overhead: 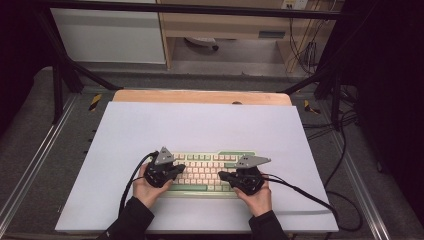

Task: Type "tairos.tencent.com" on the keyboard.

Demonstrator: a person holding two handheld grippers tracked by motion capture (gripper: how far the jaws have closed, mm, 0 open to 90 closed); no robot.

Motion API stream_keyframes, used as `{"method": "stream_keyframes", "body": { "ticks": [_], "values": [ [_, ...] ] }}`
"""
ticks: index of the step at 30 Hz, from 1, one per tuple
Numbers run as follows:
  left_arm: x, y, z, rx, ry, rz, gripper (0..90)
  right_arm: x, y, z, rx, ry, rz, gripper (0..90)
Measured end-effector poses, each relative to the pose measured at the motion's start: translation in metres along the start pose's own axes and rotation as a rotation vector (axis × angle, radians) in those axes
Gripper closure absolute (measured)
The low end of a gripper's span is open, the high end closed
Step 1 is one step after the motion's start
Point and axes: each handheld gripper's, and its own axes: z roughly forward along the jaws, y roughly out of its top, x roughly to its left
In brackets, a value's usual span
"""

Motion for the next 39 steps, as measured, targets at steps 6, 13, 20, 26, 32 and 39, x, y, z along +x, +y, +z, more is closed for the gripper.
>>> {"method": "stream_keyframes", "body": {
  "ticks": [6, 13, 20, 26, 32, 39],
  "values": [
    [0.001, -0.001, 0.007, 0.014, 0.012, -0.001, 90.0, 0.0, 0.0, 0.0, 0.0, 0.001, 0.002, 90.0],
    [0.0, -0.002, 0.009, 0.02, 0.015, 0.013, 90.0, 0.0, -0.001, 0.0, 0.0, 0.001, 0.0, 90.0],
    [0.0, -0.001, 0.006, 0.008, 0.009, 0.013, 90.0, 0.0, 0.0, 0.0, -0.003, 0.002, 0.0, 90.0],
    [0.0, -0.003, -0.012, -0.018, -0.005, 0.021, 89.9, 0.0, 0.001, -0.002, -0.007, 0.002, 0.001, 90.0],
    [0.005, -0.012, -0.027, -0.019, -0.011, 0.028, 89.9, 0.0, 0.002, -0.002, -0.011, 0.004, 0.006, 90.0],
    [0.011, -0.025, -0.04, -0.008, -0.007, 0.026, 89.9, 0.0, 0.005, 0.002, -0.01, 0.009, 0.011, 90.0]
  ]
}}
